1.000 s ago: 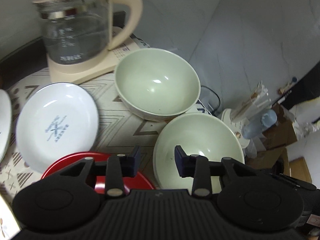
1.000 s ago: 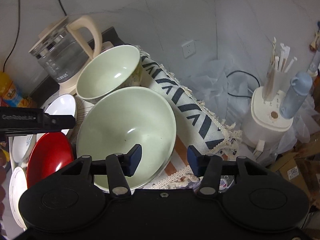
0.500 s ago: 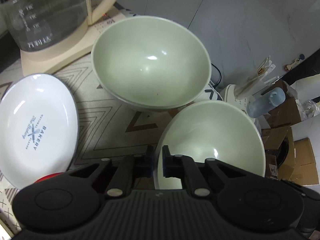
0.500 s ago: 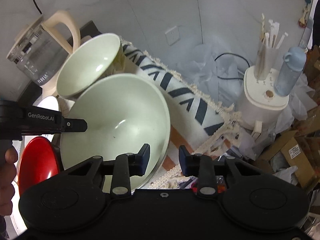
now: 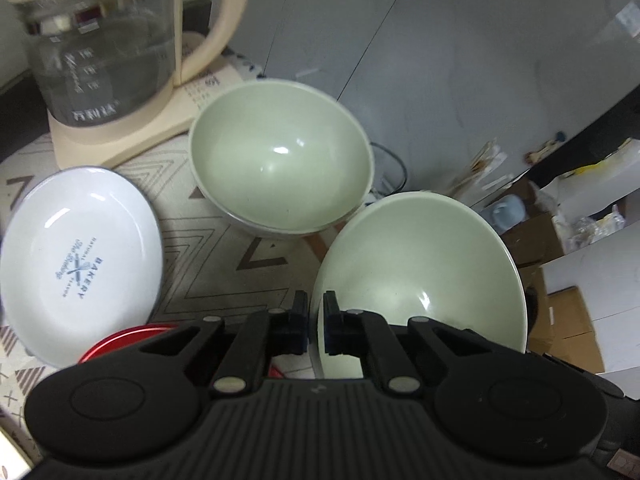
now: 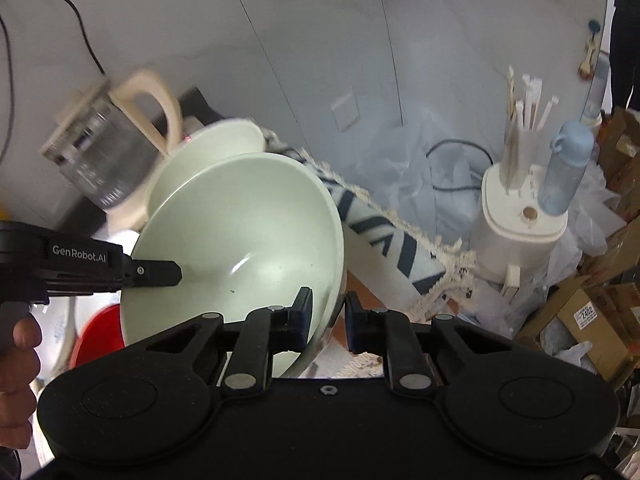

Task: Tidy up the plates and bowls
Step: 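Lift the large pale green bowl with both tools, then lower the large pale green bowl into the red bowl with both tools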

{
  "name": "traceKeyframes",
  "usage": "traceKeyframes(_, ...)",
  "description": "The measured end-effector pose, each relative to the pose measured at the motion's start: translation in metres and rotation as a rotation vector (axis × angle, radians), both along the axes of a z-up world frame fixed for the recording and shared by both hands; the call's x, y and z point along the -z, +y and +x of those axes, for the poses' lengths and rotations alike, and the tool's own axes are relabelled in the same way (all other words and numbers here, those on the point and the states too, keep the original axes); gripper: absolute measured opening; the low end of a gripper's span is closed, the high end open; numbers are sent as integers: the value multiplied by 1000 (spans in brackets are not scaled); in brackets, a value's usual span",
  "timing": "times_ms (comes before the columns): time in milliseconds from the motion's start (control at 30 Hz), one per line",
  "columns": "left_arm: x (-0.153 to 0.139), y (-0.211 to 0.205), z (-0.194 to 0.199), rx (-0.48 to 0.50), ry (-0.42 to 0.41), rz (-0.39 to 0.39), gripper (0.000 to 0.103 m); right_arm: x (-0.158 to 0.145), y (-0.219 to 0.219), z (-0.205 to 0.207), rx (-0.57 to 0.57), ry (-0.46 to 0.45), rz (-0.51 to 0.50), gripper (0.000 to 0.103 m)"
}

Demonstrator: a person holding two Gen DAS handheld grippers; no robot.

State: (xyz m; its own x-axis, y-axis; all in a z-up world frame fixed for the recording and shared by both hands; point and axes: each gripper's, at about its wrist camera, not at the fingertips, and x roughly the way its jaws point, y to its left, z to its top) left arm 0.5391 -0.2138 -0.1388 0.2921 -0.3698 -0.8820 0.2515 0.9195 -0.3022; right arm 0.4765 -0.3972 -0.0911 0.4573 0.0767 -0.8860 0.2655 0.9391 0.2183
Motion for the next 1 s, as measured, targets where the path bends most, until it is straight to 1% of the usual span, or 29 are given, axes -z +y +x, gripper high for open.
traceKeyframes(133,-19,17,-10,-18,-19,-29,5,-21,10,-4,-8,-49,-3,18)
traceKeyframes(233,-27,32,-17,-34,-32,-37,5,-31,19,-5,-25,-77,-3,18)
traceKeyframes(500,-34,82,-41,-104,-25,-56,5,-41,52,-9,-73,-111,13,18)
traceKeyframes(700,-25,115,-59,-150,11,-63,6,-41,78,-13,-119,-116,27,17)
traceKeyframes(833,-9,133,-70,-177,52,-59,6,-34,97,-14,-153,-106,20,15)
traceKeyframes(1000,12,148,-79,-214,111,-64,6,-22,116,-14,-194,-80,-13,13)
